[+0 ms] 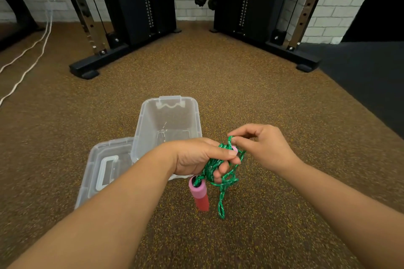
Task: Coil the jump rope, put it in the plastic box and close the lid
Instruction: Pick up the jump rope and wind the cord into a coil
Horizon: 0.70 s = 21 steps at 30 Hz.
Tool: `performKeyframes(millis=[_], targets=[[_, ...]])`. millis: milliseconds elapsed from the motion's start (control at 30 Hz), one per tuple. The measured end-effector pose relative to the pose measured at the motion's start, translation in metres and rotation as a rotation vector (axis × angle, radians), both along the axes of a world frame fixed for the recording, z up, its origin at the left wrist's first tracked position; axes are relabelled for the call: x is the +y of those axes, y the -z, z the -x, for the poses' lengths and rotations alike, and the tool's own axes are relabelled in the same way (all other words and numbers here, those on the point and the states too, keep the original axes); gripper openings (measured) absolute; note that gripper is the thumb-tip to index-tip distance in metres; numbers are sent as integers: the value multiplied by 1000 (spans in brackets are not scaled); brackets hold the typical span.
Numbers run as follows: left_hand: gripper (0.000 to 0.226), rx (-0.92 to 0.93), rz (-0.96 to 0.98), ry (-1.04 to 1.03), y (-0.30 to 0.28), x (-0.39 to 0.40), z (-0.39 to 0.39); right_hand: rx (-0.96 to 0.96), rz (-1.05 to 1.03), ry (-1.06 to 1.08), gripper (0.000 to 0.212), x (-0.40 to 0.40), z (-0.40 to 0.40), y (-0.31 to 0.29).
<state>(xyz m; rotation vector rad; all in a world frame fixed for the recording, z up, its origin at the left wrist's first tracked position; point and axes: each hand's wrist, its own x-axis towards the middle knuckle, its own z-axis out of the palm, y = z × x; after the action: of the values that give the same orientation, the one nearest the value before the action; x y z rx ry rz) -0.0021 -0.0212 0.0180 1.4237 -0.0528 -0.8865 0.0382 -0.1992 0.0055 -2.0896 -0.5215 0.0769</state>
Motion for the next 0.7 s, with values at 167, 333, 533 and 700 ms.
performKeyframes(millis=[167, 333, 533, 700], targets=[[22, 72, 303, -148, -8, 2, -1, 249, -147, 10, 21, 3, 12, 35], [23, 61, 459, -427, -11, -2, -9, 267, -43, -22, 26, 11, 36, 51], [25, -41, 452, -699, -10, 1, -21, 225, 68, -108, 25, 14, 52, 55], [40, -21, 358, -738, -8, 1, -23, 6, 243, -229, 31, 12, 53, 31]])
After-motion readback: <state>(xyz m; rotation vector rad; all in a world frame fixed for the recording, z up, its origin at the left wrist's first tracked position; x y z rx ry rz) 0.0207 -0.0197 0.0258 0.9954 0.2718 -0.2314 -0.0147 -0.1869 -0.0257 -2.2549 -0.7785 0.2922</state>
